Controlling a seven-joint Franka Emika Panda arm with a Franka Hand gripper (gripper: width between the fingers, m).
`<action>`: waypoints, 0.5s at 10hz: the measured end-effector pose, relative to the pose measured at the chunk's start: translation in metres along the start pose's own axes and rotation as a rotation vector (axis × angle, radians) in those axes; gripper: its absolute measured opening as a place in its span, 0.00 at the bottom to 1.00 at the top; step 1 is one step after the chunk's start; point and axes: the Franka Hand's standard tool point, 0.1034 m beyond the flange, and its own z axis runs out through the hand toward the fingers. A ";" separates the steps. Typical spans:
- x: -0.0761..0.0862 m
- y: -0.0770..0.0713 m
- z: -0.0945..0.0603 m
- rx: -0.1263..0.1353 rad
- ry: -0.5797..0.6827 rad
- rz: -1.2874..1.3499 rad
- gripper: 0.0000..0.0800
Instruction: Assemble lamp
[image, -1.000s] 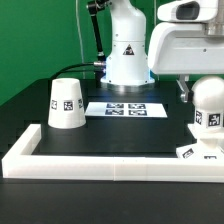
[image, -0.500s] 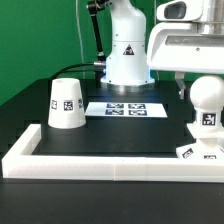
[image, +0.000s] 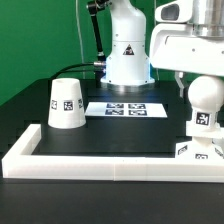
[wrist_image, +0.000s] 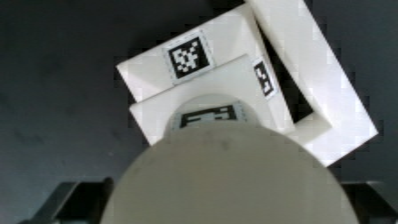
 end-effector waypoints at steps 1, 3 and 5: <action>-0.001 0.001 0.000 -0.004 -0.010 0.066 0.73; -0.004 0.001 0.000 -0.015 -0.022 0.095 0.81; -0.008 0.001 -0.001 -0.016 -0.024 0.076 0.86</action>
Offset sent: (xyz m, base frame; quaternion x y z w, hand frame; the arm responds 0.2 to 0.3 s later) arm -0.0081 0.0020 0.0035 -0.0223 -0.0279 -0.0165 0.9992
